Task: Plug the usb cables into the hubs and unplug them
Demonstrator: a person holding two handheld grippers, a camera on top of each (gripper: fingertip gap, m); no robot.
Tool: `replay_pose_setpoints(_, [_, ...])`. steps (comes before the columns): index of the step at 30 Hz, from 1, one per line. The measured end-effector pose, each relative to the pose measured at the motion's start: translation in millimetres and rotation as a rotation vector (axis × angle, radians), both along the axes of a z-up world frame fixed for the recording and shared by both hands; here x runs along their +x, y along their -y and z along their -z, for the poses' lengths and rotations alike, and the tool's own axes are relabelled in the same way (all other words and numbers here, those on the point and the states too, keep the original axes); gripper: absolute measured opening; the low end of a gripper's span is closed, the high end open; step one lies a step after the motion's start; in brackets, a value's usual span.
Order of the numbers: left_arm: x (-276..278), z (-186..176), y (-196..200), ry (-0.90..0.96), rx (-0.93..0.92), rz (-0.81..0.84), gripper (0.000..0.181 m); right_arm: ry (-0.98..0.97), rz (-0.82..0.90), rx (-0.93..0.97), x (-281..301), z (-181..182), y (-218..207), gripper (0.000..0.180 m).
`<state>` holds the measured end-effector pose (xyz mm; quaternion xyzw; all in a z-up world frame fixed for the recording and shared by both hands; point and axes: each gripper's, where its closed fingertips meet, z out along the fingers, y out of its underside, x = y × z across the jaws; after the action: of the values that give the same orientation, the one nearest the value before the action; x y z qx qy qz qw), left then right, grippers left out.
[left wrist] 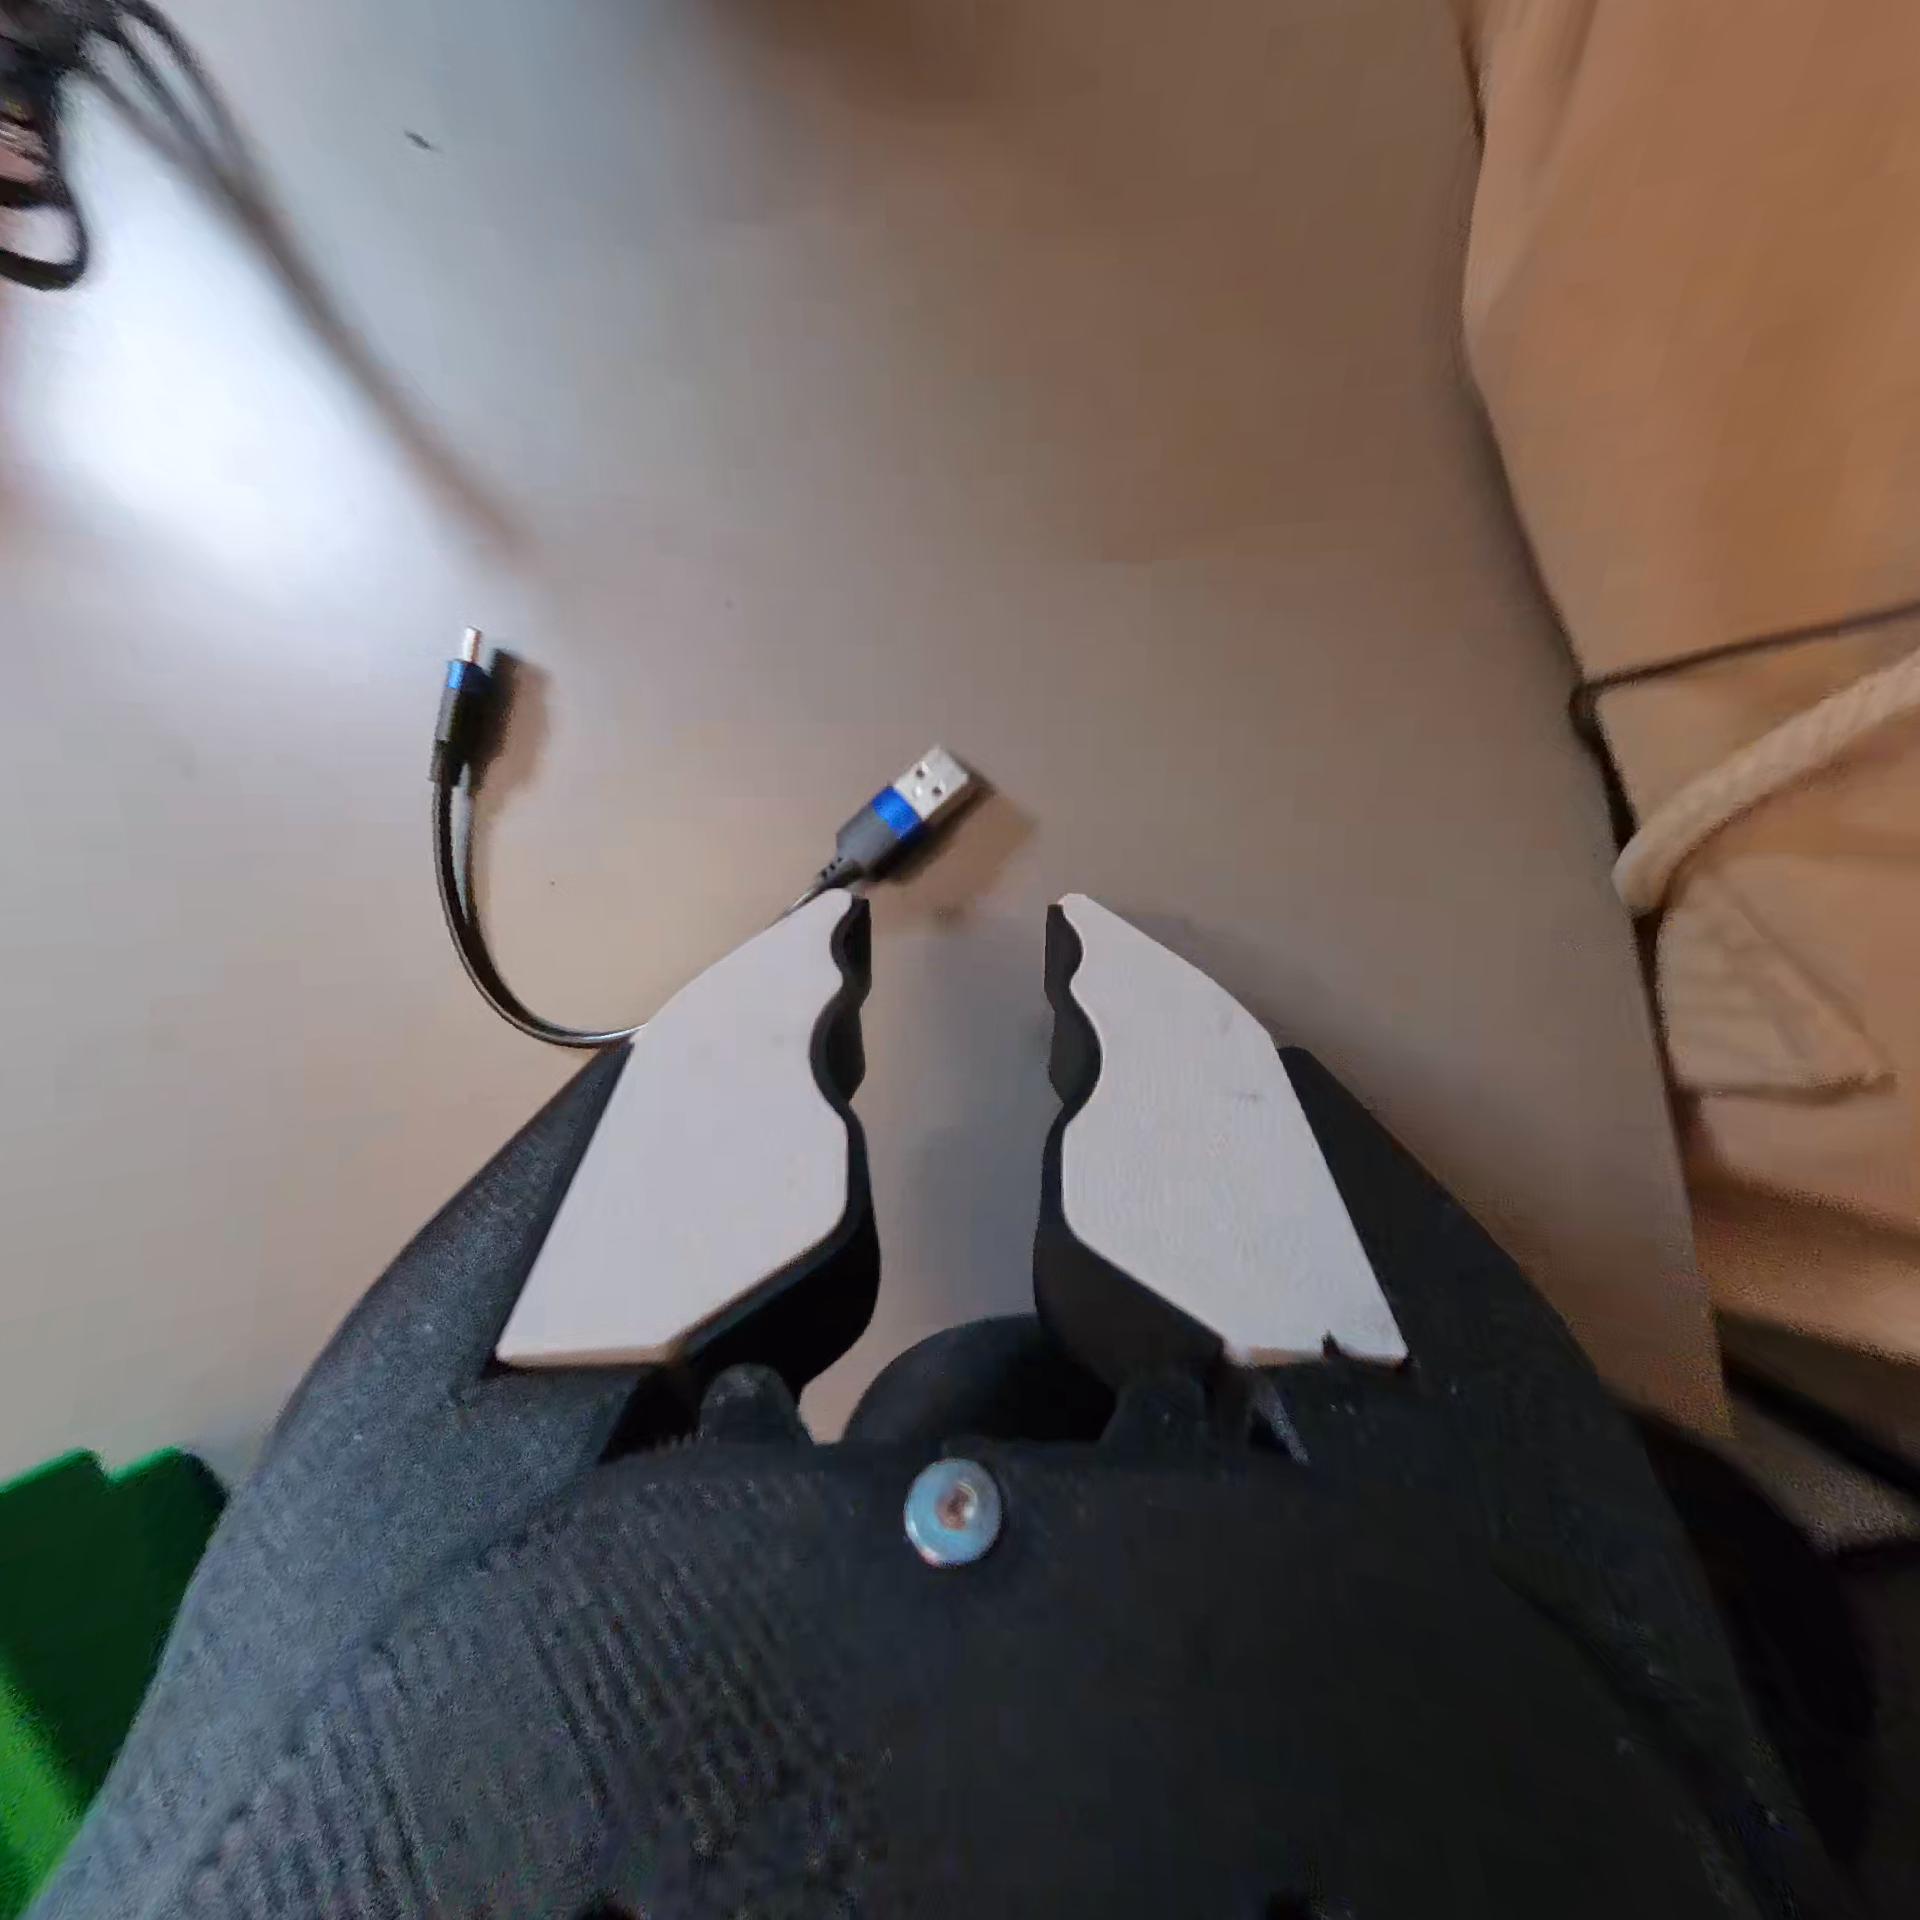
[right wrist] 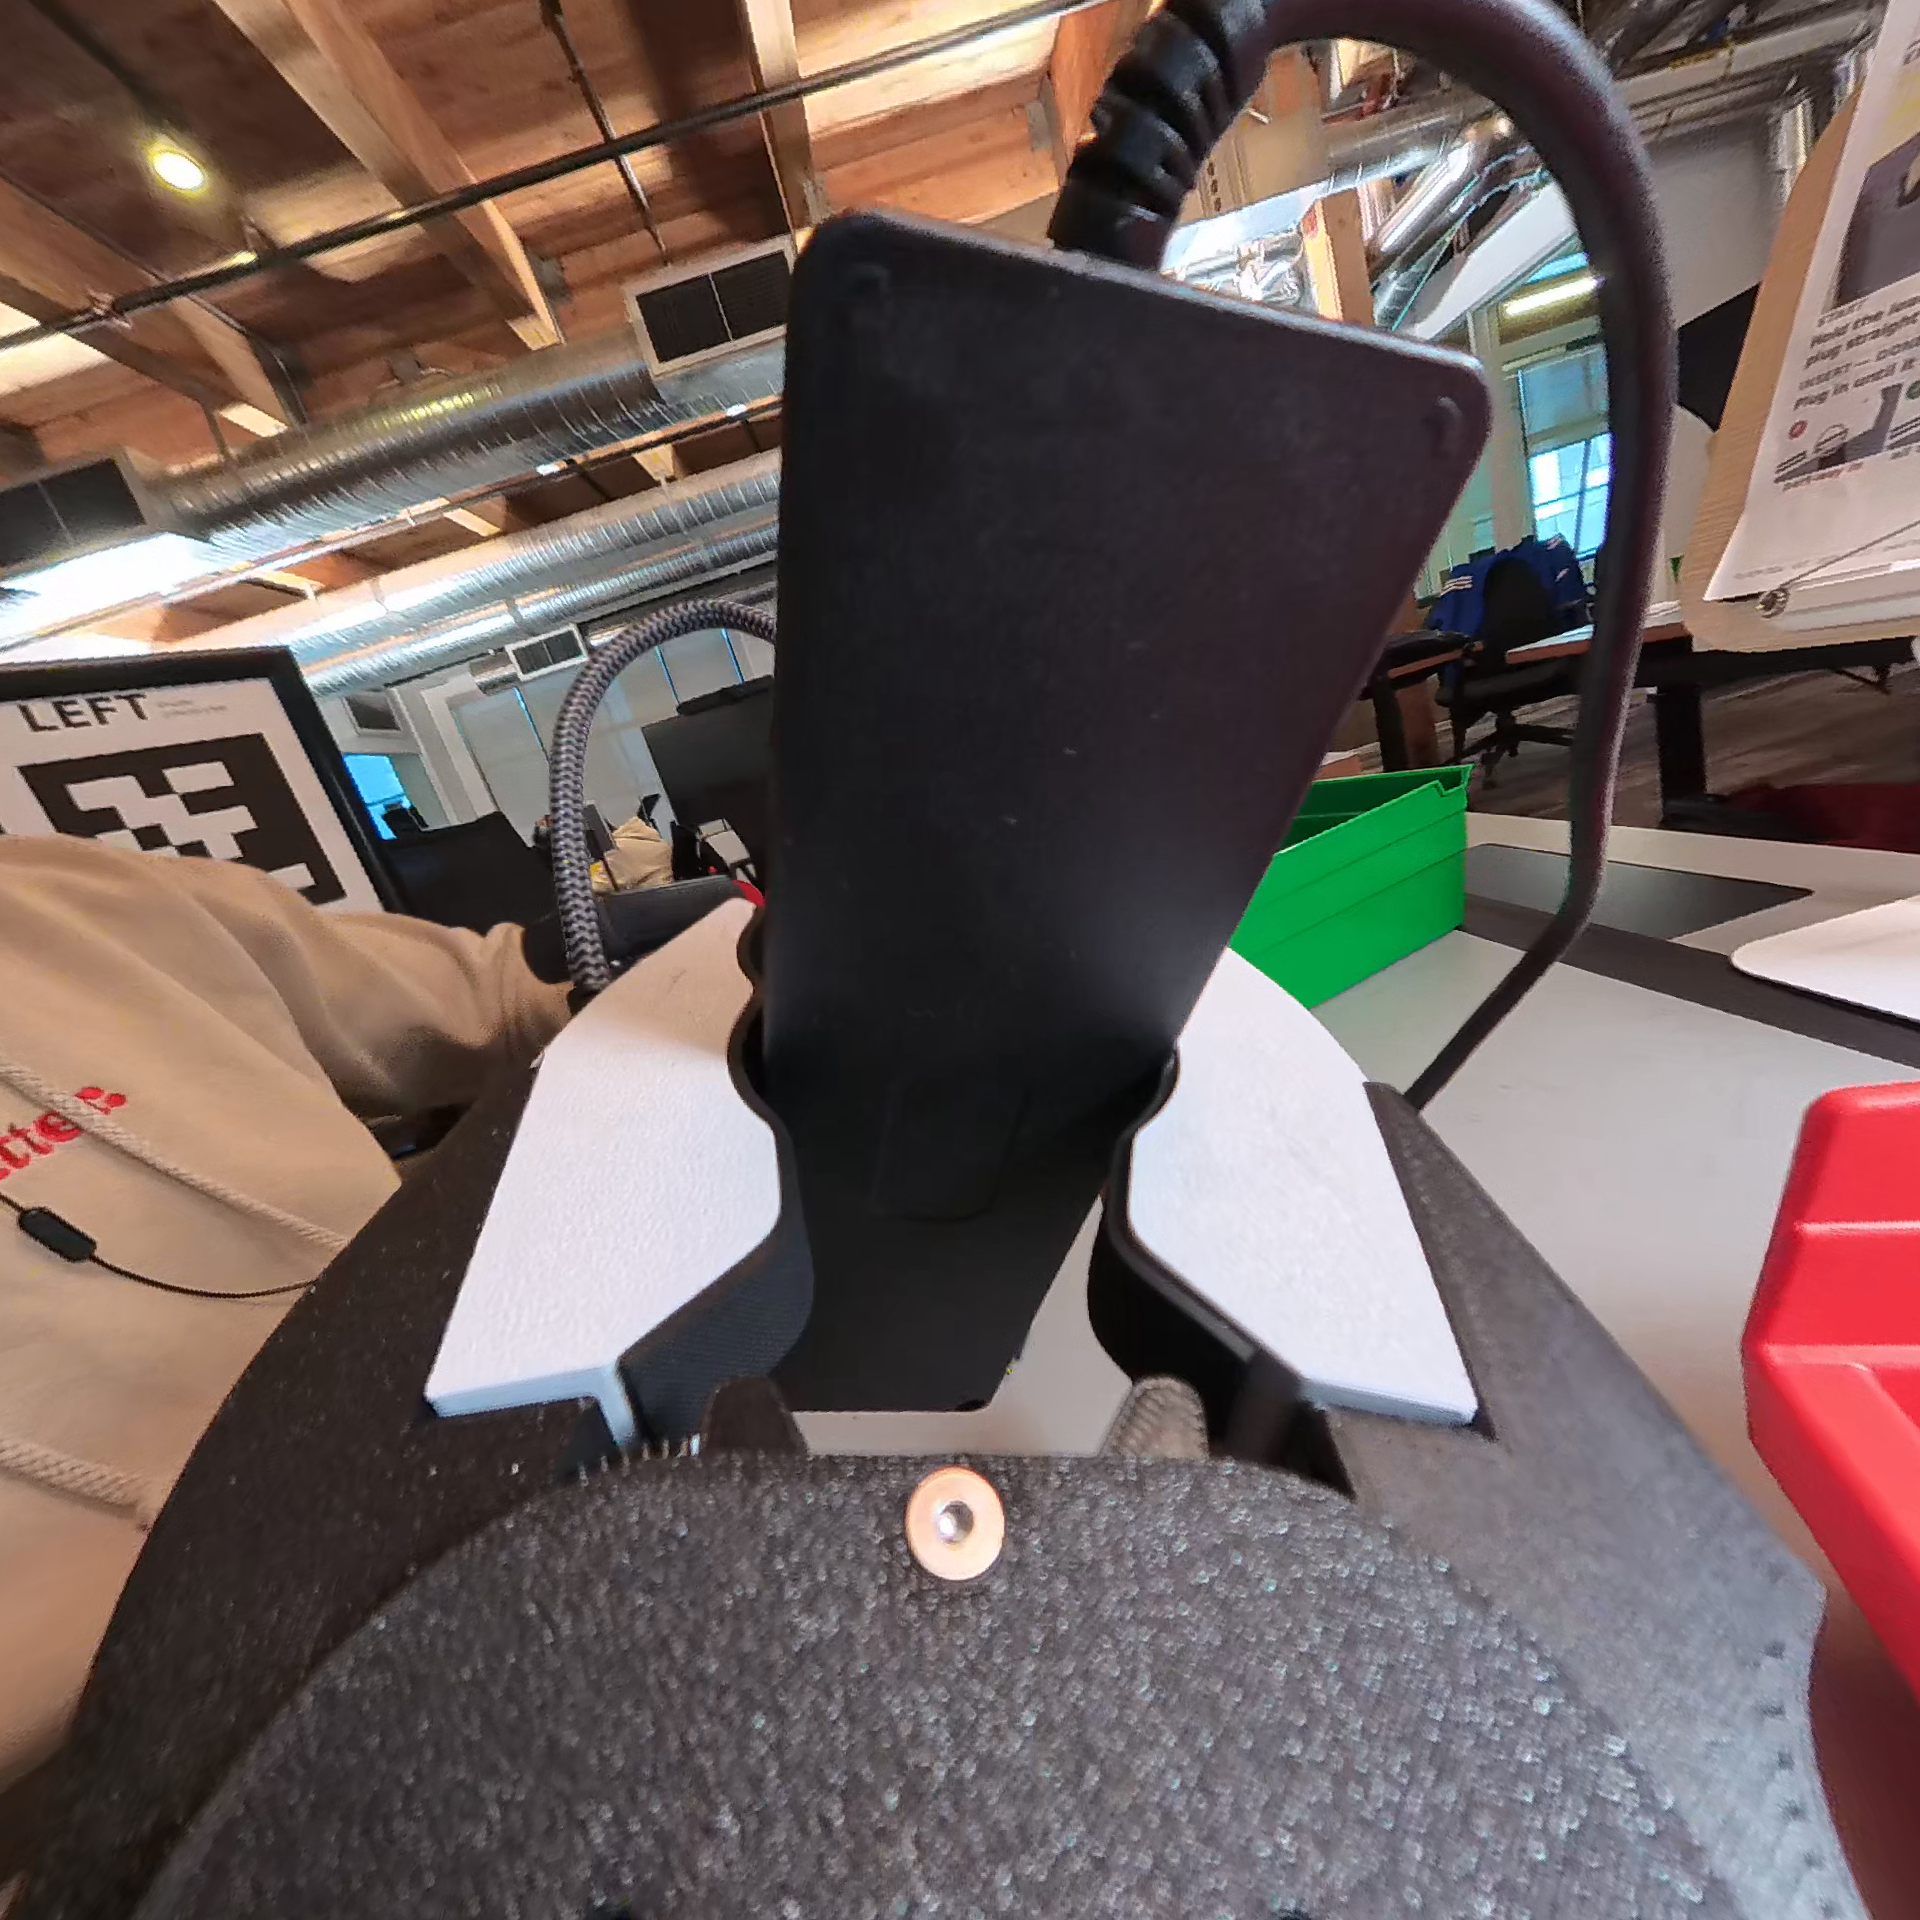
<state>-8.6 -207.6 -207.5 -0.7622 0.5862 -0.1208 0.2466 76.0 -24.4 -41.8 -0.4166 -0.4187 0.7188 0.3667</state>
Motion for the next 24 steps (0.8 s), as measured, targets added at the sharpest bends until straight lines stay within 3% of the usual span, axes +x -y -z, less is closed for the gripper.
replay_pose_setpoints(1, [-4.8,2.3,-5.6,-0.053,-0.023,0.03,0.033,-0.002,-0.003,-0.008,0.1,-0.2,-0.4,0.066])
replay_pose_setpoints(7, [-8.4,16.5,-33.1,-0.189,-0.192,0.244,0.032,-0.012,-0.014,-0.001,2.2,-3.4,2.8,0.066])
replay_pose_setpoints(12, [8.6,16.9,-28.4,-0.124,-0.297,0.295,0.007,-0.022,-0.021,-0.015,4.3,-4.8,1.7,0.066])
replay_pose_setpoints(15, [27.1,16.6,-37.9,0.013,-0.3,0.15,0.005,-0.027,-0.003,-0.019,5.1,-5.1,-2.1,0.066])
replay_pose_setpoints(20, [33.2,11.8,-74.9,0.188,-0.251,-0.245,0.004,-0.048,0.021,-0.02,11.3,-10.6,-9.4,0.066])
replay_pose_setpoints(24, [39.5,5.9,-89.5,0.281,-0.148,-0.331,0.004,-0.045,0.015,-0.038,10.0,-8.0,-10.7,0.066])
